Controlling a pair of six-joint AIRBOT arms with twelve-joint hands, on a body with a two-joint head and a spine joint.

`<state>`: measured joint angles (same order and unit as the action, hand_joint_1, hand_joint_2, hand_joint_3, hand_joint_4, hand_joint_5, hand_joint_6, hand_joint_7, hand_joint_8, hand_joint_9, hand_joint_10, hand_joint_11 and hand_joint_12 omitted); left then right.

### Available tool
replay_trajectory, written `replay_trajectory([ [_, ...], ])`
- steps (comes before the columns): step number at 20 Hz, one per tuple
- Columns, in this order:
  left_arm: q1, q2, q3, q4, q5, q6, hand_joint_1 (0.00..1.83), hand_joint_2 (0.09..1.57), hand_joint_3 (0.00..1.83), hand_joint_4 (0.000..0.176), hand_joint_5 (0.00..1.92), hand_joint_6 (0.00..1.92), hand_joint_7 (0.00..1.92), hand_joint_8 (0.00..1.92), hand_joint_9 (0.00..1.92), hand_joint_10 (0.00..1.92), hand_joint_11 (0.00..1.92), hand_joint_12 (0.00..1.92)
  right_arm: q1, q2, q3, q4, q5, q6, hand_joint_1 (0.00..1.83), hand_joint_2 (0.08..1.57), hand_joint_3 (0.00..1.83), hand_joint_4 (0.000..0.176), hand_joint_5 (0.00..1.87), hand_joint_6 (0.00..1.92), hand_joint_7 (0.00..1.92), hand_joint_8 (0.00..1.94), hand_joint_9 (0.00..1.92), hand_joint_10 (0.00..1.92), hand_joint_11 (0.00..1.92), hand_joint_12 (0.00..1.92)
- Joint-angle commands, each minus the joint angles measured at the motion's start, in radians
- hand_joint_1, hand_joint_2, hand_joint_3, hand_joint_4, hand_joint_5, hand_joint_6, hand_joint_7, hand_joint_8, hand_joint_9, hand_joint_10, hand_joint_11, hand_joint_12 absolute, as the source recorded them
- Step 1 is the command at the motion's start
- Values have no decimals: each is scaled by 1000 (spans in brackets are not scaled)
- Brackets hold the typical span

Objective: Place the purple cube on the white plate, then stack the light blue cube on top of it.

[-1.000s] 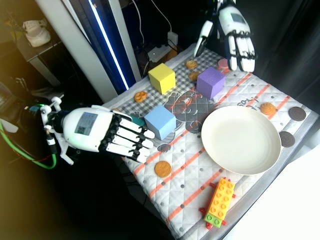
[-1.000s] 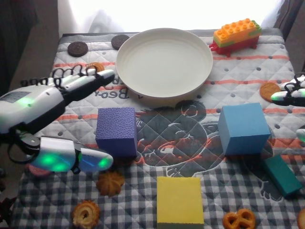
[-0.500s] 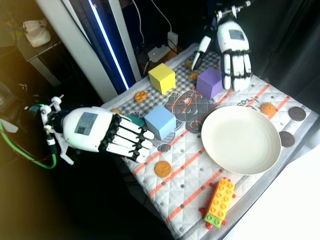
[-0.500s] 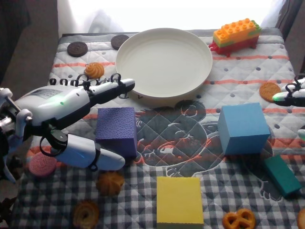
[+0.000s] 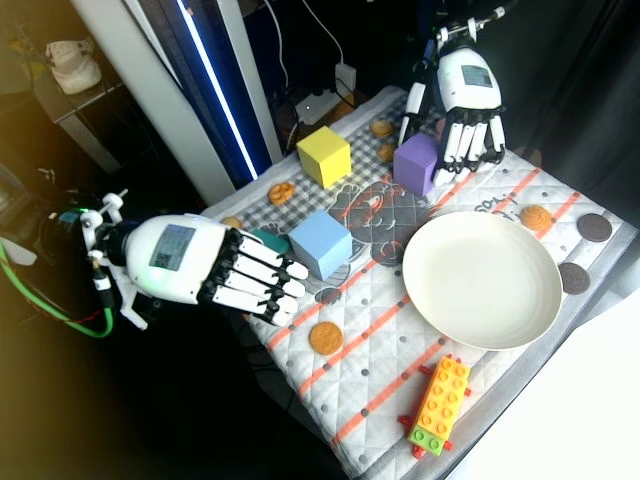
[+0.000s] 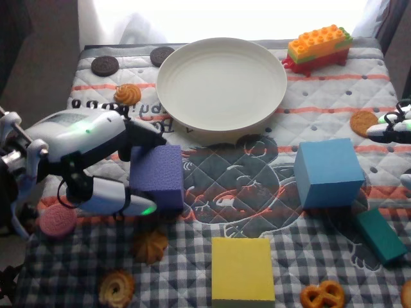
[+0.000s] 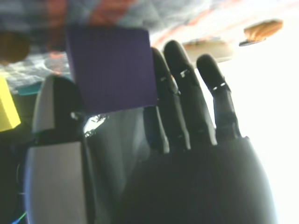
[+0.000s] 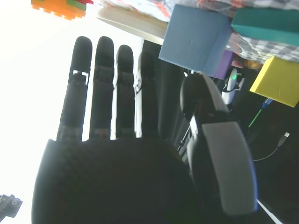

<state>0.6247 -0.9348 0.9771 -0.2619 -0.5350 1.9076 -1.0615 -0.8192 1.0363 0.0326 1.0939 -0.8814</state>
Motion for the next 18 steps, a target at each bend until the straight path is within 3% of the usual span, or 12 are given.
replay_trajectory([
  [1, -28, 0, 15, 2, -122, -2, 1228, 1190, 1, 0, 878, 908, 818, 1487, 549, 1435, 219, 1827, 10, 2, 1, 19, 115, -3, 395, 1377, 1, 12, 566, 2, 582, 4, 602, 9, 329, 782],
  [3, -74, -16, 43, -1, -120, -2, 1235, 1184, 0, 0, 840, 965, 870, 1412, 592, 1340, 208, 1698, 10, 2, 2, 19, 115, -3, 326, 1388, 4, 15, 564, 2, 576, 1, 591, 2, 307, 756],
  [5, -135, -49, 86, 0, -100, -2, 1243, 1159, 0, 0, 893, 900, 918, 1333, 646, 1328, 257, 1604, 10, 1, 3, 19, 115, -3, 350, 1388, 0, 14, 579, 0, 585, 0, 601, 1, 331, 706],
  [7, -194, -86, 134, 7, -63, -2, 1244, 1157, 0, 0, 929, 842, 898, 1365, 539, 1438, 139, 1758, 10, -2, 6, 19, 115, -3, 358, 1393, 0, 17, 568, 0, 583, 0, 608, 3, 340, 705],
  [8, -228, -116, 170, 7, -39, -2, 1244, 1156, 0, 0, 923, 852, 900, 1364, 551, 1409, 117, 1746, 10, -5, 8, 19, 115, -3, 355, 1393, 1, 15, 570, 1, 590, 3, 617, 7, 354, 711],
  [10, -281, -172, 239, 5, 6, -2, 1252, 1138, 0, 0, 962, 780, 935, 1307, 628, 1253, 221, 1714, 11, -10, 11, 19, 115, -3, 355, 1397, 2, 1, 585, 7, 590, 2, 610, 3, 355, 710],
  [12, -324, -232, 313, 1, 52, -2, 1260, 1109, 0, 0, 1006, 727, 1008, 1168, 722, 1079, 273, 1580, 14, -14, 14, 17, 115, -3, 385, 1392, 0, 12, 580, 2, 584, 0, 601, 0, 338, 697],
  [14, -356, -310, 412, -10, 106, -1, 1265, 1105, 0, 0, 975, 770, 1043, 1108, 780, 932, 277, 1481, 17, -20, 18, 12, 115, -3, 398, 1390, 0, 12, 575, 0, 569, 0, 600, 0, 364, 717],
  [15, -368, -342, 455, -14, 141, -1, 1260, 1121, 1, 0, 975, 741, 989, 1220, 762, 1095, 320, 1563, 19, -23, 21, 7, 115, -3, 377, 1391, 0, 18, 574, 0, 568, 0, 617, 5, 390, 738],
  [16, -376, -366, 488, -20, 171, -1, 1174, 1110, 0, 0, 992, 897, 911, 1105, 712, 1352, 336, 1708, 21, -26, 23, 5, 115, -3, 396, 1391, 0, 16, 576, 1, 576, 2, 631, 8, 400, 758],
  [18, -397, -433, 584, -41, 257, -1, 1123, 1126, 2, 0, 958, 1003, 902, 1134, 725, 1475, 295, 1766, 29, -30, 29, -1, 115, -3, 413, 1394, 1, 25, 564, 0, 564, 1, 620, 0, 322, 850],
])
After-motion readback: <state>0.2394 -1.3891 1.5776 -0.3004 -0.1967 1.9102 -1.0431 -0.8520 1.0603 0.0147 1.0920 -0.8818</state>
